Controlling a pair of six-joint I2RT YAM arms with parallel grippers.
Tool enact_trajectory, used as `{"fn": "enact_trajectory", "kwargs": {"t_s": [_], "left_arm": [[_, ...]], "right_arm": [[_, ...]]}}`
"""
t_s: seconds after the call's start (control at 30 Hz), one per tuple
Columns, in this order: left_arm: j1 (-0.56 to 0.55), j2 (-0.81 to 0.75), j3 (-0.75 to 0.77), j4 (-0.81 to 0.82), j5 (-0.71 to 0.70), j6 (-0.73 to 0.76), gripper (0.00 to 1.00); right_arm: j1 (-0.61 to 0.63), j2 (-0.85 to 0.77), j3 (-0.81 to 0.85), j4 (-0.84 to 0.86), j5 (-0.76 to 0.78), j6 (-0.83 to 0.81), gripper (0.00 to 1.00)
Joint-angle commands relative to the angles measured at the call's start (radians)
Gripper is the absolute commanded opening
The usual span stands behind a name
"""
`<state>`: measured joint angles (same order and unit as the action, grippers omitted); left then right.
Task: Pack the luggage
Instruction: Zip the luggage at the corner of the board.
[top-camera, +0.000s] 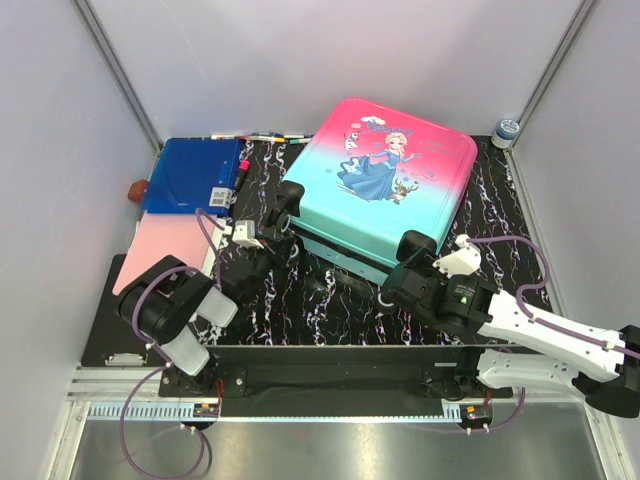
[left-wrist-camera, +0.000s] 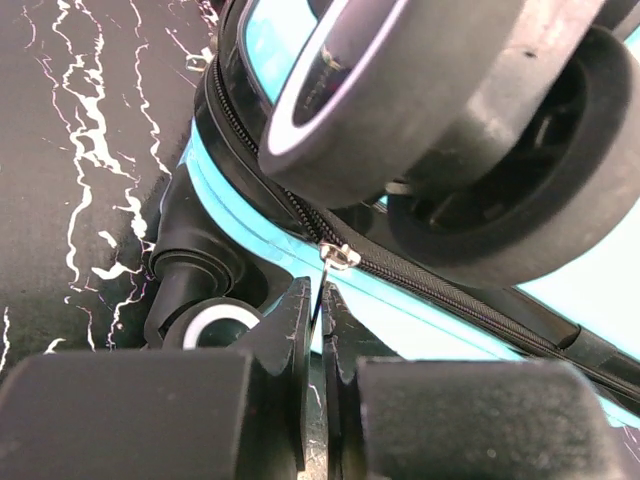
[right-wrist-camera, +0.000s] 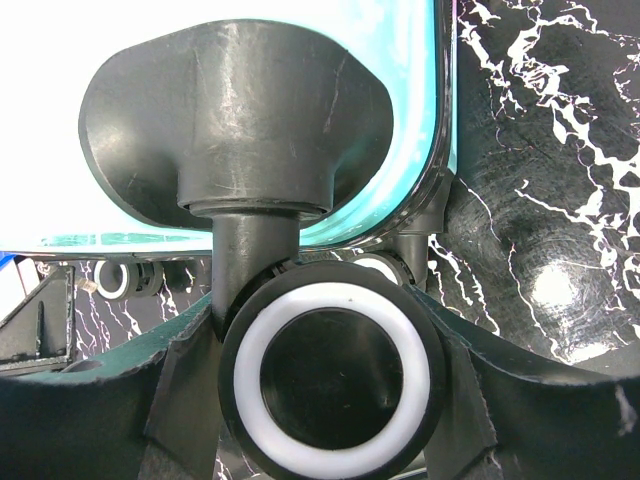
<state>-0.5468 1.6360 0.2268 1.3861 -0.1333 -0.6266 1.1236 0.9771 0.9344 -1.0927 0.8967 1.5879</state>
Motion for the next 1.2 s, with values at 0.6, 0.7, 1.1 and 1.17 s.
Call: {"fn": "enact_trajectory", "kwargs": {"t_s": [0.6,0.7,1.1,1.17], "left_arm": [[0.229,0.062,-0.017,0.28,-0.015,-0.03,0.0],[0.237,0.065,-0.015,0.28,-0.014,-0.028,0.0],[0.307,0.082,0.006,0.272,0.017,-0.036,0.0],[0.315,0.081,0.006,0.269,0.018,-0.035,0.0]], "right_arm": [[-0.059,-0.057,0.046,-0.118,0.179,-0.029,0.0],[-0.085,-0.055,0.053,-0.145,0.18,-0.037,0.0],[-0.177,-0.132,0.052,-0.187,0.214,-0.097,0.0],[-0.188,-0.138,0.052,-0.199,0.215,-0.098,0.0]]}}
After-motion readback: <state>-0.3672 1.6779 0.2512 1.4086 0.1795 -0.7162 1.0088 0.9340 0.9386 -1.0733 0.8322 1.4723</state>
